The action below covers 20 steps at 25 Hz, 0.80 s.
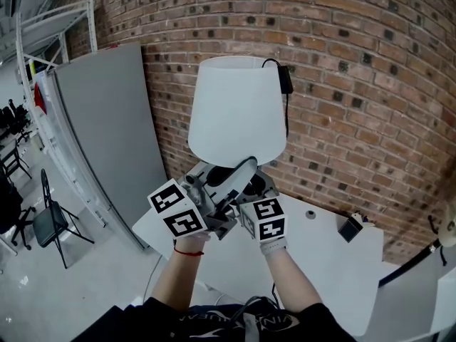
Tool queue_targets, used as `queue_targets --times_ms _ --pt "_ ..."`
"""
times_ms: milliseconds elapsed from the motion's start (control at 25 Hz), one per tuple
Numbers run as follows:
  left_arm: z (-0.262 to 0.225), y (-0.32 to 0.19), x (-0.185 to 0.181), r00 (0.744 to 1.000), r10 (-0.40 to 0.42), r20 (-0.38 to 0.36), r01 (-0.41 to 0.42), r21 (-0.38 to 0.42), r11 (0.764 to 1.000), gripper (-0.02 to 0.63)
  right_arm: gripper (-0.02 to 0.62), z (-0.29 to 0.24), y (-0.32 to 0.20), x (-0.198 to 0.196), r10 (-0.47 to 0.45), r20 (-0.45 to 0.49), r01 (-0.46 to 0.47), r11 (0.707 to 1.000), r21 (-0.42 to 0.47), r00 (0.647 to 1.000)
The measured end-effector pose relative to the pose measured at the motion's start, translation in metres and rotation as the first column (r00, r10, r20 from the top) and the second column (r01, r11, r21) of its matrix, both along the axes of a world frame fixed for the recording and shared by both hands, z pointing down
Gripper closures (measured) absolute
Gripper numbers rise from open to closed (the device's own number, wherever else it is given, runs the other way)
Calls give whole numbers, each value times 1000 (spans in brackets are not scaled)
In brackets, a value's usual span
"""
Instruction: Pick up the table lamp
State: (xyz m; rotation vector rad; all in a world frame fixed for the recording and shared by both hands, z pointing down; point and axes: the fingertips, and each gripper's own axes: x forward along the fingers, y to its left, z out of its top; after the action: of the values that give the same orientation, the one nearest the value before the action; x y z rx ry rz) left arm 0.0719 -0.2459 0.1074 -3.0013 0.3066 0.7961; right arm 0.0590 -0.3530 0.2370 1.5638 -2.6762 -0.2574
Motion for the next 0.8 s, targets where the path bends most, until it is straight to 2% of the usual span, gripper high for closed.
queue_targets --times_ms 800 --pt "6 -7 15 999 36 12 -36 -23 999 589 445 6 -8 16 35 -7 -35 999 -5 999"
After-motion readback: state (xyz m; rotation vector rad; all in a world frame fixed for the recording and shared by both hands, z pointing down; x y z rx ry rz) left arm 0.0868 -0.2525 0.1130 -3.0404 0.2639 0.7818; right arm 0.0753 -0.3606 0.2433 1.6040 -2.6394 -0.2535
